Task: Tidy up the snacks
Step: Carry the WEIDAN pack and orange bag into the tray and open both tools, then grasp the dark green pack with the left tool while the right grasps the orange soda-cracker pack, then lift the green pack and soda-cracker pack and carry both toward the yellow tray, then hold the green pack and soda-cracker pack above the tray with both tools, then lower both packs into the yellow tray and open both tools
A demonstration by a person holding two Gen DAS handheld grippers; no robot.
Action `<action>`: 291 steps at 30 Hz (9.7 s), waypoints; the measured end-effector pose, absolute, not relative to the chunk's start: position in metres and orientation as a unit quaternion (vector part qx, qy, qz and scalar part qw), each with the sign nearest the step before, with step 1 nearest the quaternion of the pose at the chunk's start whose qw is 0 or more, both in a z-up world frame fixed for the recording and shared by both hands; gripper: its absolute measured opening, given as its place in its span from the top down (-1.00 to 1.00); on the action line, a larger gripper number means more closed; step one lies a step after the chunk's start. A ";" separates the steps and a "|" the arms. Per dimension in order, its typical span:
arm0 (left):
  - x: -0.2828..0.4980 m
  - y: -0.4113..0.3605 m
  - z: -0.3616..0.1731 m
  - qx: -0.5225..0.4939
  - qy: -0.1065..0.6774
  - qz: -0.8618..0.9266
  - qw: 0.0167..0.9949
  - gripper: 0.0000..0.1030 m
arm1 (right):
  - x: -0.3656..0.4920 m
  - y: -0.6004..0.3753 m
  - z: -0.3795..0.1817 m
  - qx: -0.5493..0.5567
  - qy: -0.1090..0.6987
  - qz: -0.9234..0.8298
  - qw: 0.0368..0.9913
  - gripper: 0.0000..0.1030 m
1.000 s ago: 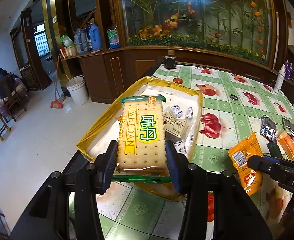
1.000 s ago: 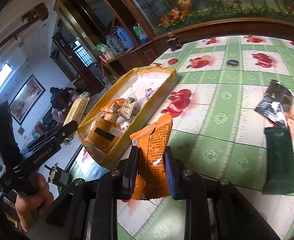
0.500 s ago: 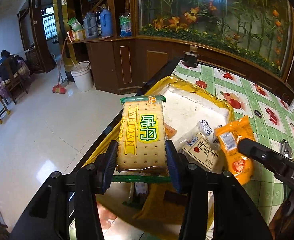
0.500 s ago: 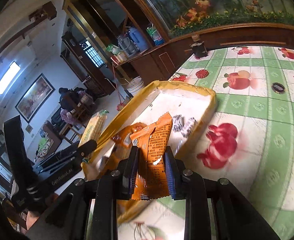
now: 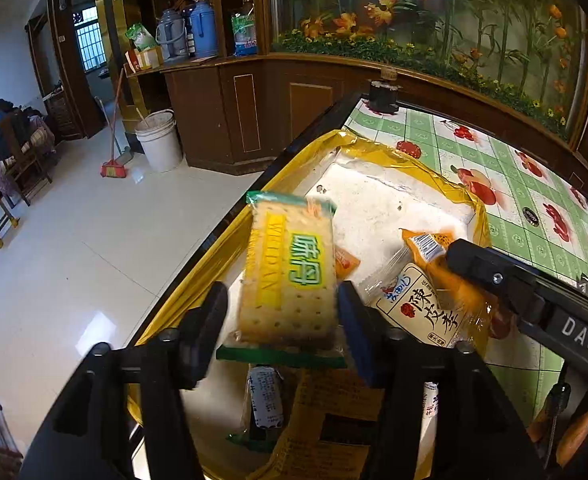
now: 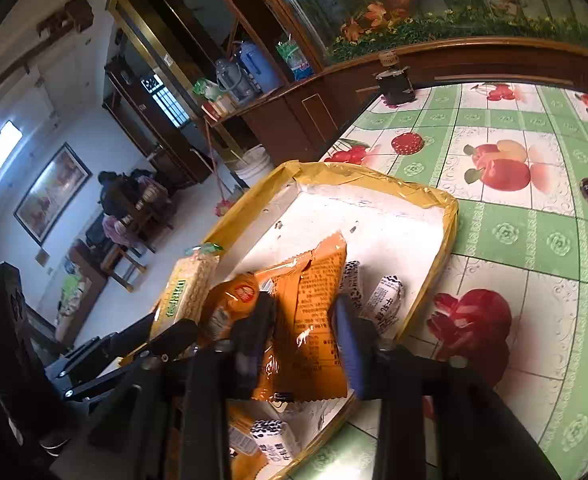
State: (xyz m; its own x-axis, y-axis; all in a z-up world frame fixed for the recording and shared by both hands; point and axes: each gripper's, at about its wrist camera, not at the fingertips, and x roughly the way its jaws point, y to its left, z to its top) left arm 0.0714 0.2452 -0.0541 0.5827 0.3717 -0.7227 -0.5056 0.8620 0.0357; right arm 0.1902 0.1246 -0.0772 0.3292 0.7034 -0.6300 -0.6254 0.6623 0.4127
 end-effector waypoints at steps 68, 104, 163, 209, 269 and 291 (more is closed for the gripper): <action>0.144 -0.097 -0.091 -0.030 0.502 -0.005 0.864 -0.57 | 0.139 -0.258 -0.086 0.013 0.400 0.195 0.895 -0.08; 0.039 0.038 -0.076 -0.023 0.414 0.106 0.904 0.17 | 0.072 -0.163 -0.076 0.058 0.388 0.297 0.871 -0.06; -0.015 0.096 -0.037 -0.031 0.342 0.164 0.925 0.17 | 0.038 -0.074 -0.069 0.030 0.376 0.367 0.850 -0.06; -0.015 0.155 -0.046 -0.044 0.354 0.224 0.907 0.16 | 0.055 0.033 -0.073 0.001 0.385 0.447 0.808 -0.05; 0.034 0.218 -0.037 -0.041 0.356 0.268 0.895 0.16 | 0.159 0.120 -0.040 0.003 0.361 0.450 0.817 -0.06; 0.066 0.224 -0.056 -0.039 0.389 0.258 0.884 0.16 | 0.197 0.131 -0.060 -0.006 0.380 0.425 0.821 -0.06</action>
State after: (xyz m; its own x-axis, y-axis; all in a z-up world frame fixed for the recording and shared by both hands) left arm 0.0660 0.2243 -0.0560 0.5643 0.4247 -0.7079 -0.4862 0.8640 0.1308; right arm 0.1971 0.1307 -0.0596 0.3494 0.6945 -0.6290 -0.7031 0.6380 0.3139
